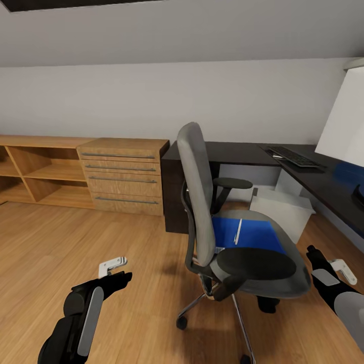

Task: In the bedroom, organize the workspace by keeping the computer under the desk, ensuring the monitor is on the desk, placing the keyboard on the desk next to the monitor, placing the mouse on the desk next to the keyboard, moving the folder from the swivel chair onto the desk next to the mouse, stacking the notebook on top of the folder with the pen on top of the notebook, and positioning the swivel chair next to the desk.

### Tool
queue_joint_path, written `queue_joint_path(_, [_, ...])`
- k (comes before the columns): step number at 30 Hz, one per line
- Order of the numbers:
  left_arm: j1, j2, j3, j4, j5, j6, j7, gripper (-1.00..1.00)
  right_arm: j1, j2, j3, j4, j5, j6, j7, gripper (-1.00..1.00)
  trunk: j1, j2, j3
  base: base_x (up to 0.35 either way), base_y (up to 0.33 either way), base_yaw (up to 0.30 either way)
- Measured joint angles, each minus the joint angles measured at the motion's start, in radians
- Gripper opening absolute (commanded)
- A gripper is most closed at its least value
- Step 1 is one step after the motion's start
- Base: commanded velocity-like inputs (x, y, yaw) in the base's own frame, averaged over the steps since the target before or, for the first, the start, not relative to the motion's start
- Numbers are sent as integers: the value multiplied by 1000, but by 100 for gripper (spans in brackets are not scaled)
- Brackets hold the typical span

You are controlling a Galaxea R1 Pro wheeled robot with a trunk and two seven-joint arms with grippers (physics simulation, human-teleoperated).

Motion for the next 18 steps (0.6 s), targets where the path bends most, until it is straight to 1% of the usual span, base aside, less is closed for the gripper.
queue_joint_path(16, [0,0,-1,0,0,0,0,100,0,0,1,0,-1,1,-1,100,0,0,0,0,0,0])
queue_joint_path(17, [0,0,0,0,0,0,0,100,0,1,1,0,-2,5,0,100,0,0,0,0,0,0])
queue_joint_path(18, [0,0,0,0,0,0,0,100,0,1,2,0,-2,29,1,100,0,0,0,0,0,0])
